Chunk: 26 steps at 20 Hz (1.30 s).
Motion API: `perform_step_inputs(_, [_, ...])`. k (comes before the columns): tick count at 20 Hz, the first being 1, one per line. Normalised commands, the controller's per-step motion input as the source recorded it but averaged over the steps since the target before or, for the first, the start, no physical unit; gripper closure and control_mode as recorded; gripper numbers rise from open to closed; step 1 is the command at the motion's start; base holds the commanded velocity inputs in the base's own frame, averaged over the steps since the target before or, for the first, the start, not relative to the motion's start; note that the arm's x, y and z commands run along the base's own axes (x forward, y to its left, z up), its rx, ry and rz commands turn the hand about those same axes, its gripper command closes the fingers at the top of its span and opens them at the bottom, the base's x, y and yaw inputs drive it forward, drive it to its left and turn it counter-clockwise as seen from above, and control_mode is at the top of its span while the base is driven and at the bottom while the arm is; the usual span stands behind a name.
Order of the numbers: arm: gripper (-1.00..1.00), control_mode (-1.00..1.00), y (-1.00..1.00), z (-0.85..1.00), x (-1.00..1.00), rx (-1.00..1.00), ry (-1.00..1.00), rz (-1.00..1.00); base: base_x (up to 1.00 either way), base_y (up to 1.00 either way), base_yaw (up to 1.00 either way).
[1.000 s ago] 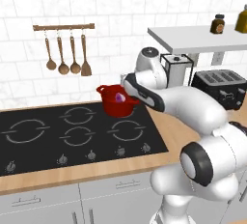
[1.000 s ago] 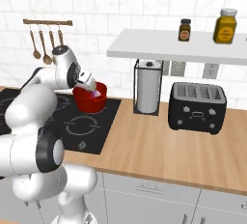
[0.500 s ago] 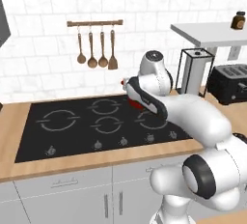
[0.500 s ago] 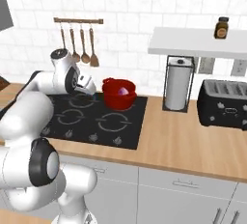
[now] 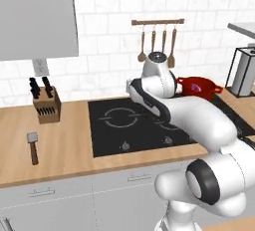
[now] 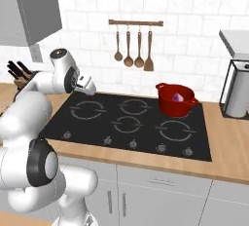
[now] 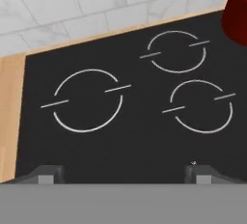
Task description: Put the mushroom and onion in the pot. Retrieve the spatula and lightly stir the vegetables in the pot.
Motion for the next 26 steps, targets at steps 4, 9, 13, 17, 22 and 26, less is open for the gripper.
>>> perform_step_inputs(4, [-1.00,1.00,0.00,0.00,0.00,0.00,0.00,0.00,0.09,1.00,0.00])
perform_step_inputs(9, [-1.00,-1.00,0.43,-0.06,-0.19,-0.04,0.00,0.00,0.00,0.38,0.00])
perform_step_inputs(13, [-1.00,-1.00,0.98,-0.41,-0.82,-0.09,0.00,0.07,0.00,0.00,0.00])
perform_step_inputs(17, [-1.00,-1.00,1.00,-0.38,-0.70,-0.13,0.00,0.10,0.00,0.00,0.00])
perform_step_inputs(22, [-1.00,-1.00,1.00,-0.37,-0.12,-0.10,0.01,0.03,0.00,0.00,0.00])
perform_step_inputs(26, [-1.00,-1.00,1.00,-0.29,-0.09,-0.01,0.00,0.01,0.00,0.00,0.00])
